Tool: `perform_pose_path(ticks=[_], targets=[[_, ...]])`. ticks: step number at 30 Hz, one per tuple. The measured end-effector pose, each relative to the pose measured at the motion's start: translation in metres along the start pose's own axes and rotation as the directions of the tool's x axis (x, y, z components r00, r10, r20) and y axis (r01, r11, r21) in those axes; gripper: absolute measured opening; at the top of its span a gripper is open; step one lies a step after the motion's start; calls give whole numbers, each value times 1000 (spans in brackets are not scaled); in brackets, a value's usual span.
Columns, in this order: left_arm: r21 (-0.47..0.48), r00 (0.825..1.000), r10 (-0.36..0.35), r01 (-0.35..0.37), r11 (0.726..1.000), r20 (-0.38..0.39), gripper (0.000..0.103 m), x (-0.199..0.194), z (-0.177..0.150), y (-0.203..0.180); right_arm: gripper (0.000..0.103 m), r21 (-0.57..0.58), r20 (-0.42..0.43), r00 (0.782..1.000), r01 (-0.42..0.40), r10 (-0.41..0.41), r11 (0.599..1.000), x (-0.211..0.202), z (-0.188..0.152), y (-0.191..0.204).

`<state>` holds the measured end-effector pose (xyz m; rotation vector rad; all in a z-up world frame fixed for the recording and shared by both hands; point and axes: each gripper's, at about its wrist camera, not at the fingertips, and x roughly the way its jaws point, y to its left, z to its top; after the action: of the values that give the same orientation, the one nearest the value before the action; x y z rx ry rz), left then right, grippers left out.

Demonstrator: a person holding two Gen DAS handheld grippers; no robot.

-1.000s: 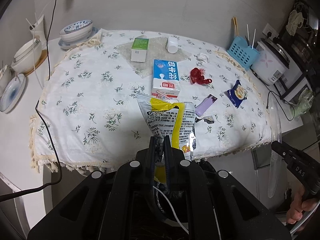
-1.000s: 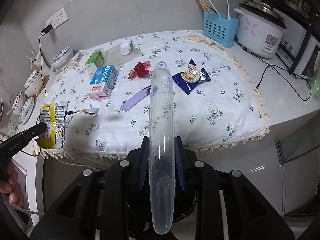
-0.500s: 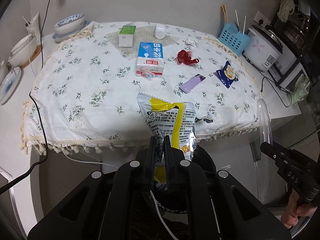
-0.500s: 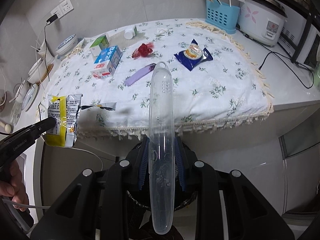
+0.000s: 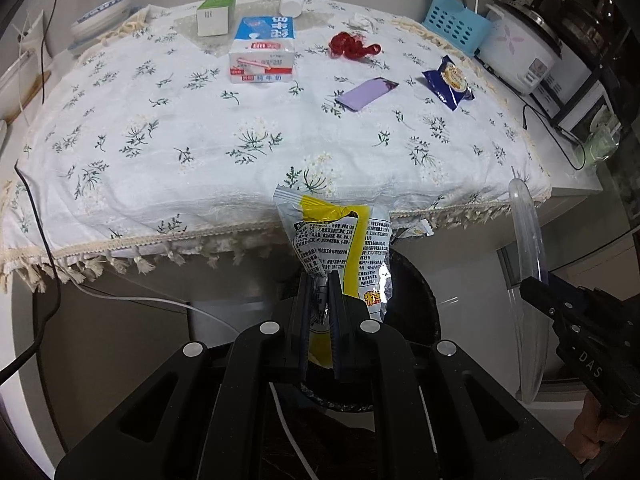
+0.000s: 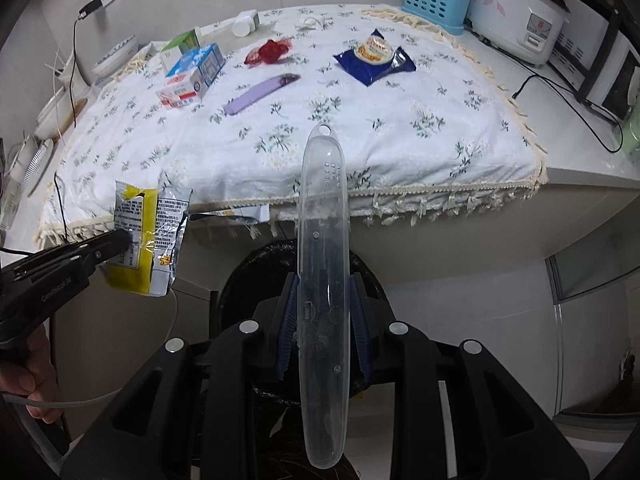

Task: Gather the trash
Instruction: 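Carry the wrapper and tube with both grippers toward the black trash bin, then open the left gripper over the bin while the right gripper releases the tube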

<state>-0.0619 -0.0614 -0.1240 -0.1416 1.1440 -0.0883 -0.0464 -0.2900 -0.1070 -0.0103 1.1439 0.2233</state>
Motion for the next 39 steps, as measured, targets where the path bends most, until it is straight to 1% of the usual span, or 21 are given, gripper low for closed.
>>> perform_pose_path(ticks=[5,8,17,22,29,31,33,37,39], targets=[[29,1000,12,-11,1000,-25,7,24,-8,-5,25,7,-16,1000,-4,4,1000,14,-13,1],[40,998,20,-18,999,-58,7,43,-13,-8,25,10,-32,999,-2,2,1000,24,-22,0],[107,992,17,-4,994,-121,7,87,-27,-29,25,55,-71,997,9,-5,998,43,-39,-16],[134,989,5,15,991,-150,7,103,-36,-42,25,84,-93,996,17,-9,996,52,-45,-28],[165,988,0,26,986,-157,8,115,-45,-63,25,94,-109,994,18,-8,995,58,-51,-37],[173,988,-4,31,984,-152,9,115,-46,-70,25,88,-113,994,16,-6,996,58,-52,-37],[178,990,-8,34,984,-142,14,112,-48,-72,25,82,-115,993,14,-4,996,59,-53,-38],[178,993,-3,23,984,-114,19,106,-53,-79,25,76,-123,992,5,4,997,61,-53,-38],[164,995,-3,20,986,-98,35,101,-54,-79,25,73,-126,992,-2,11,997,63,-51,-37]])
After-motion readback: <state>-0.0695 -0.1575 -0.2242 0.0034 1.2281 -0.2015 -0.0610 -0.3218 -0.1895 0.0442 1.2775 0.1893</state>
